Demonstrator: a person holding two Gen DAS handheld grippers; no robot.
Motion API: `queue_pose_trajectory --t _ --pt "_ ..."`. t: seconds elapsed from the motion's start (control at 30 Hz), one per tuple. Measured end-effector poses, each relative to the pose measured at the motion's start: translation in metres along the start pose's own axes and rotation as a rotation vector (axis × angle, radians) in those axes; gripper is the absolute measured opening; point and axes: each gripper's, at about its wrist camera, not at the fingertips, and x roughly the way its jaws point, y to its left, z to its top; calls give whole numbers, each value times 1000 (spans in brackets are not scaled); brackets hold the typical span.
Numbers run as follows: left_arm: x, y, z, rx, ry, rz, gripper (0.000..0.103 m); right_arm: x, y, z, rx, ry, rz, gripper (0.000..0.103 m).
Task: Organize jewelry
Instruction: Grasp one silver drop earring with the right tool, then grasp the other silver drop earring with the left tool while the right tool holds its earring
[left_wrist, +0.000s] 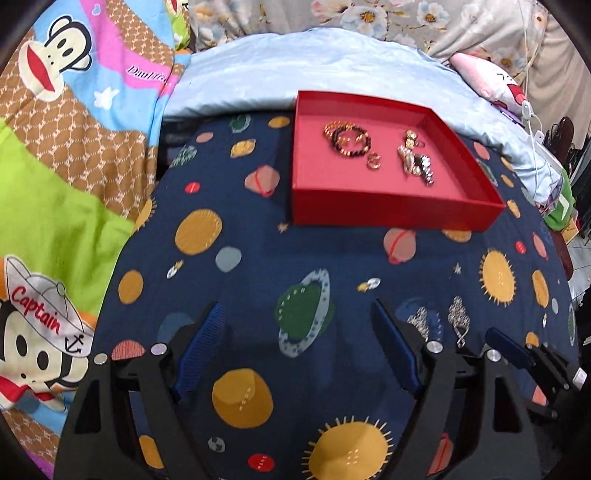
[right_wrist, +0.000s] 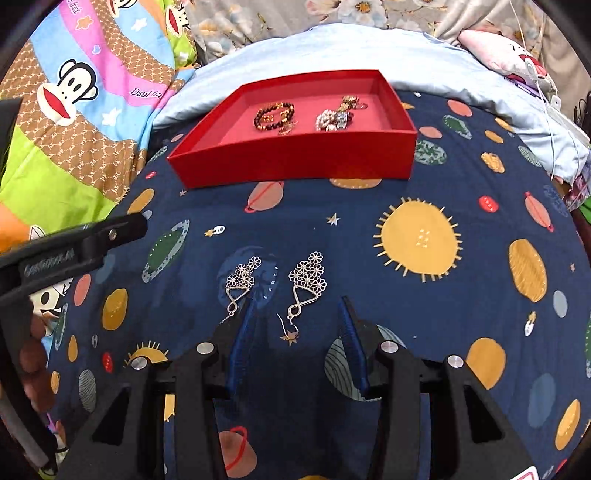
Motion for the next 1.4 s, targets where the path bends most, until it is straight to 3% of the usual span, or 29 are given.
queue_pose_trajectory --t 0.27,0.43,0.73,1.17,1.4 --pt "7 2 -9 -4 28 1 79 11 -1 0 5 11 -16 26" --pt "9 0 -11 -6 35 -6 79 12 -2 1 -10 7 -56 8" --pt "9 -3 -16 -2 49 -25 79 0 -15 -4 31 -7 -64 7" --pt "12 -58 -37 92 86 -160 78 -38 -47 -16 90 -45 -98 7" --pt "28 -80 -40 138 102 -167 54 -43 -52 -17 115 -53 -80 7"
